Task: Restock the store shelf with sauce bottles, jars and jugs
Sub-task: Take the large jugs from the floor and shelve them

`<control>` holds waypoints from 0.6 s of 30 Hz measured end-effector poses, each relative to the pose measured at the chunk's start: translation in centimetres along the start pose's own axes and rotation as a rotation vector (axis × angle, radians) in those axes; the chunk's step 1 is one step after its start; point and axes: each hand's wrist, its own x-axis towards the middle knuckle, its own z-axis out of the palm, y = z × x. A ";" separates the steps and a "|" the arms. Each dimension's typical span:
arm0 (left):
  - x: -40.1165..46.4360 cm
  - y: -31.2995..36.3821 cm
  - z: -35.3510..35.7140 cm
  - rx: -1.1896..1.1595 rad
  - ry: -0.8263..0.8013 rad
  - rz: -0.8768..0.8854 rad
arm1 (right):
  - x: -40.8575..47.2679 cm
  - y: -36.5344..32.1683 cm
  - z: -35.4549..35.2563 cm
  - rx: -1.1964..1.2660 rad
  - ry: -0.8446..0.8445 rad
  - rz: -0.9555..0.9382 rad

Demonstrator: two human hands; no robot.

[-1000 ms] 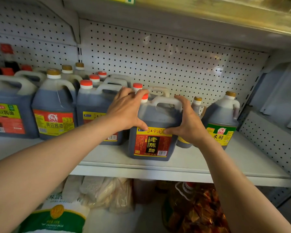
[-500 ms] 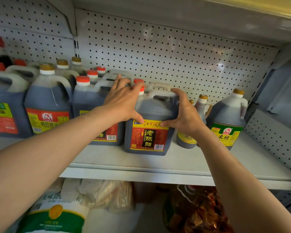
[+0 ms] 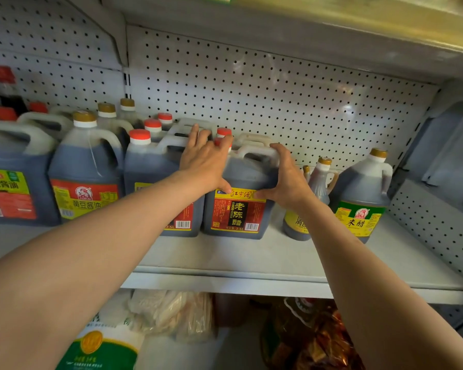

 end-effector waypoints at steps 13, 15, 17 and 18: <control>-9.3 -5.0 1.7 -0.193 0.196 0.043 | -8.7 -4.5 4.3 -0.216 0.285 0.238; -11.7 -7.1 2.0 -0.275 0.184 0.020 | -10.5 -6.5 5.6 -0.240 0.277 0.213; -14.3 -9.2 2.0 -0.337 0.148 -0.001 | -12.3 -8.6 7.2 -0.242 0.241 0.172; -15.8 -10.3 2.1 -0.371 0.125 -0.017 | -13.1 -9.8 8.1 -0.254 0.216 0.159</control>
